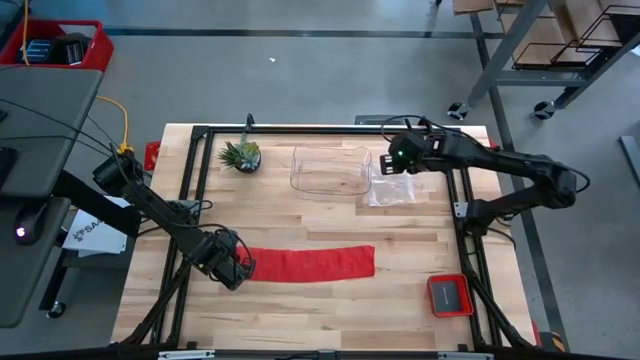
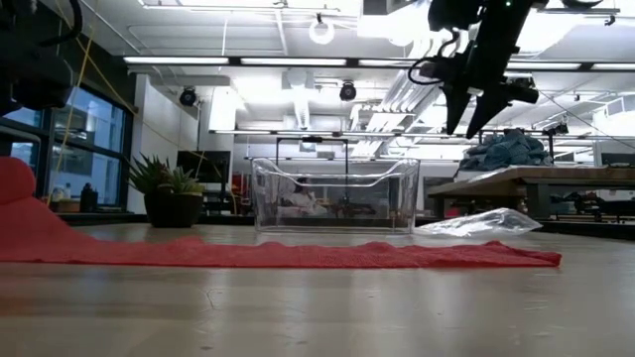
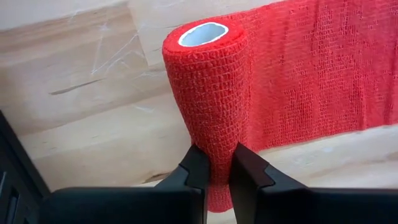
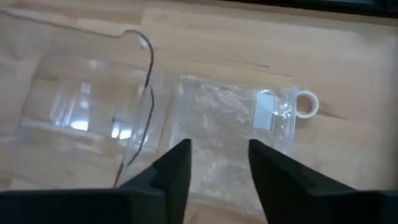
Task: Roll bandage
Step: Roll the red bandage
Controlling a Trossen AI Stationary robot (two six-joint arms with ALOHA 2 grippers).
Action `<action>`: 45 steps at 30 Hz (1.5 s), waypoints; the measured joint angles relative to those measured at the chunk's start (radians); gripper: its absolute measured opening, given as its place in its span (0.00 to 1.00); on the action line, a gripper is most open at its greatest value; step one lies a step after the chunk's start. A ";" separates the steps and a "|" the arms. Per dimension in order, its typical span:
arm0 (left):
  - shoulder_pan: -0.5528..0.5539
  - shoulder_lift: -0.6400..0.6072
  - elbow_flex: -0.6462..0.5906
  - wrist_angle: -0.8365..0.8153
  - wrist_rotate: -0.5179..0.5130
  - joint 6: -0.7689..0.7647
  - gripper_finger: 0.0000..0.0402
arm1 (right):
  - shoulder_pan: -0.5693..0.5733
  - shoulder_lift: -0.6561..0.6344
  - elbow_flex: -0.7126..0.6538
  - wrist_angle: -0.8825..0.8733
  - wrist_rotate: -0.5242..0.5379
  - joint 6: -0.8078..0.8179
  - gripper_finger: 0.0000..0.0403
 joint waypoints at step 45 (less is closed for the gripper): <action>-0.001 -0.047 -0.025 -0.251 0.000 -0.145 0.20 | 0.496 -0.148 0.000 -0.016 -0.134 0.170 0.43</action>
